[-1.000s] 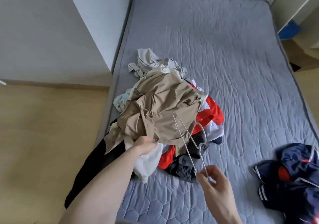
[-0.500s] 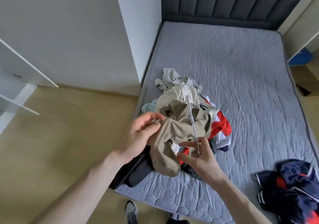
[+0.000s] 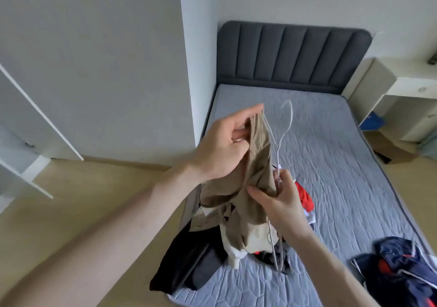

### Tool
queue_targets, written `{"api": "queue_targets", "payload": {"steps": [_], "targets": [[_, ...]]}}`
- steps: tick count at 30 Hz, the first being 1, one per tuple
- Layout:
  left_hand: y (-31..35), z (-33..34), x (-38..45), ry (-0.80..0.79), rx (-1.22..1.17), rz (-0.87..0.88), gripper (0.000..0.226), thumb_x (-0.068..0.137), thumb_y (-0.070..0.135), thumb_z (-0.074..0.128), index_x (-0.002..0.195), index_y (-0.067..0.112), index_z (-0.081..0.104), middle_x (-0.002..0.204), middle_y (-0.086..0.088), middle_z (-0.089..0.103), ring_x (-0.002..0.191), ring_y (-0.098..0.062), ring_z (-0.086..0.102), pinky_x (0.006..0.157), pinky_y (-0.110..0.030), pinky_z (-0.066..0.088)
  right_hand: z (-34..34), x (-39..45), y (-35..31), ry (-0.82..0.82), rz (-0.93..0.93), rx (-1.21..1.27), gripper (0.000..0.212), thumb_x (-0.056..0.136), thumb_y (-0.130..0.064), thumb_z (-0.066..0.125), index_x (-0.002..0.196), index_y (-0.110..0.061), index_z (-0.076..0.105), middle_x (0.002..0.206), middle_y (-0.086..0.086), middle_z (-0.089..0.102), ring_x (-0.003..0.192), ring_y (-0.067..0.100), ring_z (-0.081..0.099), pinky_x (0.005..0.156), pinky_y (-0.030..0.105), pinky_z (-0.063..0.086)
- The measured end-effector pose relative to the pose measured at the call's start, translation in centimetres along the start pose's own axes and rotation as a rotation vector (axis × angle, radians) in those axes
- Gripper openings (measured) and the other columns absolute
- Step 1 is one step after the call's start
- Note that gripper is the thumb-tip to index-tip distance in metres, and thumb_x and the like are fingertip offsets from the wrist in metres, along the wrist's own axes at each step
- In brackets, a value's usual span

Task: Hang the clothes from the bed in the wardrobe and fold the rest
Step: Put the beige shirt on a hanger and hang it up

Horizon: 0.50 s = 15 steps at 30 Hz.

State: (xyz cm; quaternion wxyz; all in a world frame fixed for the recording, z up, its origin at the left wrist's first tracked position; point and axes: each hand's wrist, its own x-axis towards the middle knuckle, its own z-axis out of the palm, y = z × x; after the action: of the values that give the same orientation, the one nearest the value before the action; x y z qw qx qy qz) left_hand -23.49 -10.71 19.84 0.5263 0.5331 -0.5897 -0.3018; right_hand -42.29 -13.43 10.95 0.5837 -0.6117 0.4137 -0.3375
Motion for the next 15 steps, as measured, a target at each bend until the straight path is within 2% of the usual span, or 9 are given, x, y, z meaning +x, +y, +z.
{"api": "queue_targets", "payload": {"steps": [2,4,6,8,9,11,13,15], "targets": [[0.4,-2.6,0.6,0.163,0.177,0.098,0.064,0.087,-0.008,0.063,0.144,0.021,0.060,0.133,0.010,0.069,0.119,-0.003,0.066,0.108,-0.029,0.052,0.0,1.2,-2.7,0.144,-0.104,0.142,0.029,0.083,-0.018,0.074,0.080,-0.020,0.046,0.064,-0.009,0.056,0.058,0.006,0.057,0.054,0.026,0.050],[0.3,-5.5,0.9,0.310,0.416,0.184,0.051,0.083,0.004,0.079,0.130,0.023,0.072,0.121,0.012,0.074,0.106,-0.002,0.070,0.099,-0.032,0.057,-0.4,2.3,-6.2,0.217,-0.213,0.280,0.027,0.085,-0.013,0.062,0.076,-0.028,0.041,0.054,-0.016,0.043,0.044,0.002,0.039,0.040,0.018,0.034],[-0.1,-7.7,1.0,0.362,0.635,0.306,0.028,0.083,0.014,0.081,0.110,0.023,0.079,0.103,0.013,0.077,0.092,-0.006,0.070,0.087,-0.032,0.059,-0.5,3.2,-10.0,0.162,-0.330,0.312,0.027,0.090,-0.008,0.056,0.080,-0.027,0.039,0.052,-0.016,0.041,0.040,0.001,0.035,0.036,0.015,0.029],[-0.1,-9.4,0.9,0.380,0.785,0.379,0.005,0.085,0.020,0.077,0.088,0.023,0.074,0.082,0.016,0.064,0.077,-0.006,0.057,0.067,-0.029,0.052,0.4,3.5,-13.8,0.085,-0.404,0.295,0.027,0.093,-0.007,0.055,0.080,-0.026,0.041,0.056,-0.014,0.042,0.047,0.003,0.038,0.041,0.015,0.035],[-0.4,-9.7,1.1,0.406,0.839,0.336,0.012,0.084,0.021,0.076,0.079,0.026,0.066,0.077,0.018,0.054,0.074,-0.005,0.048,0.060,-0.026,0.045,0.7,3.9,-15.2,0.051,-0.409,0.284,0.028,0.093,-0.006,0.055,0.080,-0.026,0.043,0.058,-0.013,0.043,0.050,0.004,0.040,0.044,0.016,0.038],[-1.2,-10.4,1.1,0.439,0.867,0.182,0.022,0.078,0.022,0.071,0.069,0.027,0.051,0.075,0.014,0.045,0.072,-0.009,0.042,0.054,-0.023,0.032,1.6,4.5,-17.5,0.008,-0.404,0.277,0.030,0.094,-0.002,0.055,0.079,-0.026,0.043,0.060,-0.010,0.044,0.052,0.006,0.043,0.047,0.017,0.042],[-2.4,-10.5,0.4,0.414,0.828,0.068,0.019,0.079,0.020,0.064,0.071,0.025,0.048,0.078,0.010,0.047,0.072,-0.009,0.048,0.055,-0.027,0.035,2.3,4.8,-18.8,-0.006,-0.378,0.265,0.034,0.096,0.001,0.053,0.077,-0.025,0.042,0.060,-0.009,0.043,0.052,0.007,0.042,0.046,0.017,0.041],[-4.0,-10.4,-0.9,0.380,0.734,-0.042,0.014,0.085,0.015,0.059,0.080,0.025,0.049,0.084,0.008,0.055,0.076,-0.013,0.055,0.062,-0.032,0.044,3.0,5.0,-19.6,-0.019,-0.352,0.275,0.035,0.096,0.000,0.053,0.074,-0.025,0.041,0.061,-0.008,0.041,0.053,0.008,0.041,0.047,0.018,0.041]]}}
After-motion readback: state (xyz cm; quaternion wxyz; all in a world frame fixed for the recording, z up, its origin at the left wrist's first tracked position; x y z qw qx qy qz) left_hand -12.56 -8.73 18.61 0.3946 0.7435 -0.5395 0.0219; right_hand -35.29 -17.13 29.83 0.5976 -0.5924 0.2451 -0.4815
